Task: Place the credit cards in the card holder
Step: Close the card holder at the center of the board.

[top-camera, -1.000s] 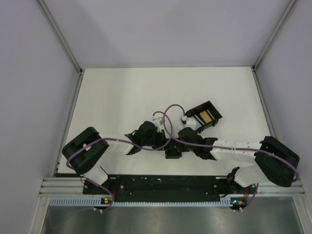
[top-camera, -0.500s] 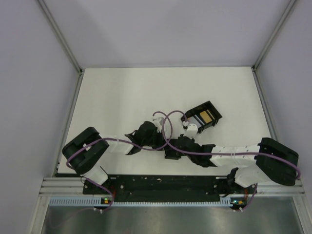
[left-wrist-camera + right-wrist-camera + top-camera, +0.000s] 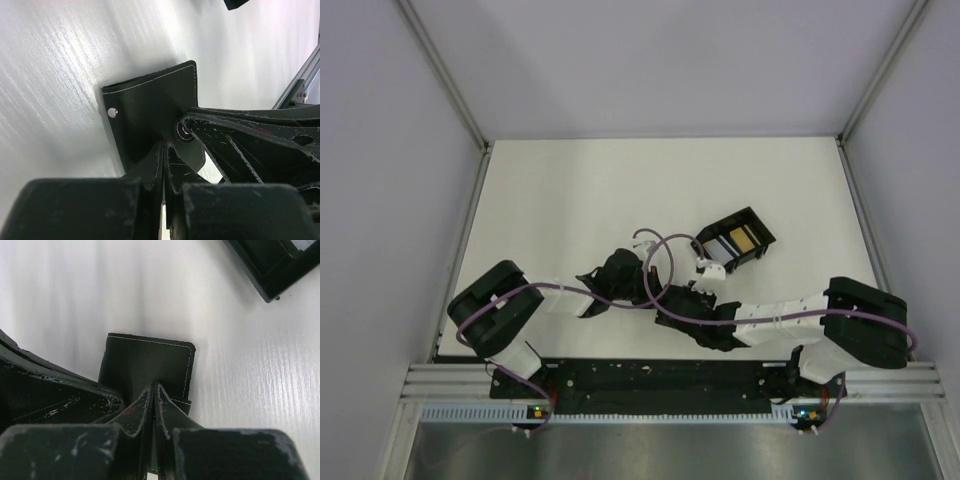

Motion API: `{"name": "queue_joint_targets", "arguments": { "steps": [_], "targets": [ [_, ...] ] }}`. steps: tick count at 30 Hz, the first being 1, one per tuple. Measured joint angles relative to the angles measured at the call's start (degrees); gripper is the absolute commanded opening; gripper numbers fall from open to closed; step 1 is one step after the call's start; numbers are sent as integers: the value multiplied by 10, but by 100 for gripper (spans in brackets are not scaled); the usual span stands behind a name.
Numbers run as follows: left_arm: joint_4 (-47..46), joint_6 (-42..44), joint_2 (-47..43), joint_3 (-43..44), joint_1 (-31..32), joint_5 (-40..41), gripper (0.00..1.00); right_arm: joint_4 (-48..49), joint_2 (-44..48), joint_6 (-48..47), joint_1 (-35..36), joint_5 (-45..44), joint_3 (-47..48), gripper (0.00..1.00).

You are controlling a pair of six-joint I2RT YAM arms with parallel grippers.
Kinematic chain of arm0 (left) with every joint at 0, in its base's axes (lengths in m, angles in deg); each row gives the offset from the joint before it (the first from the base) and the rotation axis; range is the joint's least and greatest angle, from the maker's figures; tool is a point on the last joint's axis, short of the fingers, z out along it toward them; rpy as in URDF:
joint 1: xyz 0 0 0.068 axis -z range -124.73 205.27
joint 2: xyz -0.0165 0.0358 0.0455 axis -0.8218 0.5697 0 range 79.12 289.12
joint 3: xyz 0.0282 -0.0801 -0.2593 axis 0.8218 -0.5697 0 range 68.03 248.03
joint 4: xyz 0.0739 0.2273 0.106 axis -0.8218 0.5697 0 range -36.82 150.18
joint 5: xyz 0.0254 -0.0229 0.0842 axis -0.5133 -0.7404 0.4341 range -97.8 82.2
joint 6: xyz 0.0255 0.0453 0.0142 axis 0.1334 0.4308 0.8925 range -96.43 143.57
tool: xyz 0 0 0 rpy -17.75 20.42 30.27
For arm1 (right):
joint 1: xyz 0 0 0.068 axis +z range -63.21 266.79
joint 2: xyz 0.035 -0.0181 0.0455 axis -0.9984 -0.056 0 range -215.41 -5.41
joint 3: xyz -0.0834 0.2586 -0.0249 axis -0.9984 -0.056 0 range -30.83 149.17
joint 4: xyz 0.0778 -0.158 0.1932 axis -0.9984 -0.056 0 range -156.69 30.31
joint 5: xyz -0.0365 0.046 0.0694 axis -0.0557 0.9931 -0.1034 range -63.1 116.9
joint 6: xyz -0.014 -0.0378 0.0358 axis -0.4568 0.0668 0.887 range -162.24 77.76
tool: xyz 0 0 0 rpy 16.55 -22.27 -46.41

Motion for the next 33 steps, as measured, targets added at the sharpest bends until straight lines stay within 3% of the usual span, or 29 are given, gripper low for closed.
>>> {"name": "queue_joint_targets", "arguments": {
  "steps": [8, 16, 21, 24, 28, 33],
  "targets": [
    [-2, 0, 1, 0, 3, 0, 0, -68, 28, -38, 3, 37, 15, 0],
    [-2, -1, 1, 0, 3, 0, 0, -108, 106, -106, -49, 129, 19, 0],
    [-2, -1, 1, 0, 3, 0, 0, -97, 176, -86, -53, 182, -12, 12],
    [-1, 1, 0, 0, 3, 0, 6, -94, 206, -50, -58, 212, -62, 31],
    [4, 5, -3, 0, 3, 1, 16, -87, 229, -12, -78, 250, -122, 36],
    [18, 15, -9, 4, 3, 2, 20, -44, 239, -9, -111, 300, -136, 43]
  ]
}}
